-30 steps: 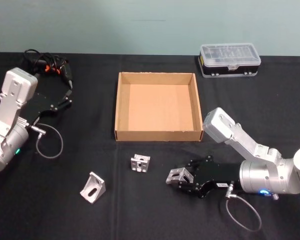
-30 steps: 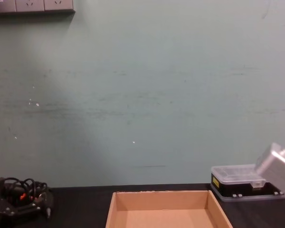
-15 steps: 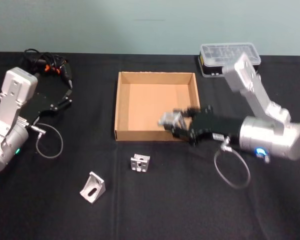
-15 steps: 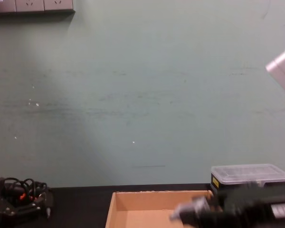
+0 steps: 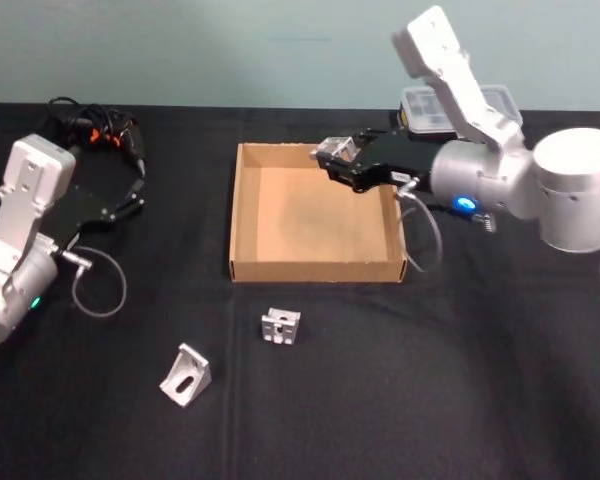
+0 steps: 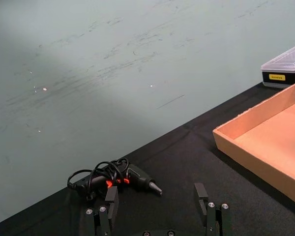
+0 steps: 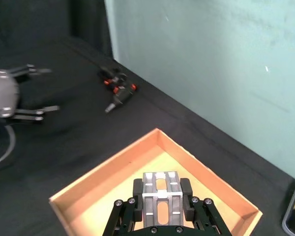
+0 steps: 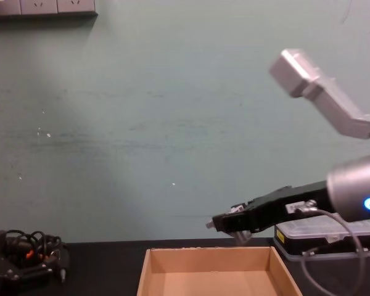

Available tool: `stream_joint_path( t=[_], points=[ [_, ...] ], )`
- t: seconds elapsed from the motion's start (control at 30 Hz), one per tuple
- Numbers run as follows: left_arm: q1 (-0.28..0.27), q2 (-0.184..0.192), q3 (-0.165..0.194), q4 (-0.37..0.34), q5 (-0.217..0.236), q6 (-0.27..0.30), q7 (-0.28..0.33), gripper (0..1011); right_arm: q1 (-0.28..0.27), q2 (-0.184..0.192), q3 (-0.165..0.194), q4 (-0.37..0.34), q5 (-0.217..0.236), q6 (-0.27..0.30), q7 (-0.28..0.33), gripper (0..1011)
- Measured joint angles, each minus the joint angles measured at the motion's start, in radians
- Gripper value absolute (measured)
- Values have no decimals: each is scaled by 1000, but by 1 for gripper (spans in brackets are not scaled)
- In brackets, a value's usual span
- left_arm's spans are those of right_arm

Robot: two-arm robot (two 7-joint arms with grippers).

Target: Use one hand to pick up the angle iron from the table and place it into the box.

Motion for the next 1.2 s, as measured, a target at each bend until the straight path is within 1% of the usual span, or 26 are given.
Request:
stream_joint_path(
  t=[0.07,0.1,0.13,0.2,0.33,0.37,0.47,0.53,0.57,0.77,0.9,1.03,1.2],
  points=[
    [0,0,0,0,0,0,0,1000,22,-21,-4,33,-7,29,-7,449],
    [0,0,0,0,0,0,0,1000,41,-40,-7,62,-14,55,-14,449],
    [0,0,0,0,0,0,0,1000,41,-40,-7,62,-14,55,-14,449],
    [0,0,0,0,0,0,0,1000,73,-73,-12,113,-26,95,-24,449],
    [0,0,0,0,0,0,0,1000,105,-105,-19,168,-38,131,-29,449],
    [0,0,0,0,0,0,0,1000,116,-118,-19,190,-42,146,-30,449],
    [0,0,0,0,0,0,0,1000,131,-140,-18,221,-45,172,-31,449],
    [0,0,0,0,0,0,0,1000,136,-147,-18,229,-48,188,-32,449],
    [0,0,0,0,0,0,0,1000,139,-153,-19,235,-52,206,-32,449],
    [0,0,0,0,0,0,0,1000,139,-162,-23,243,-64,264,-29,449],
    [0,0,0,0,0,0,0,1000,138,-169,-20,254,-72,281,-28,449],
    [0,0,0,0,0,0,0,1000,138,-176,-15,265,-78,287,-26,449],
    [0,0,0,0,0,0,0,1000,138,-175,-15,265,-78,287,-25,449]
  ],
)
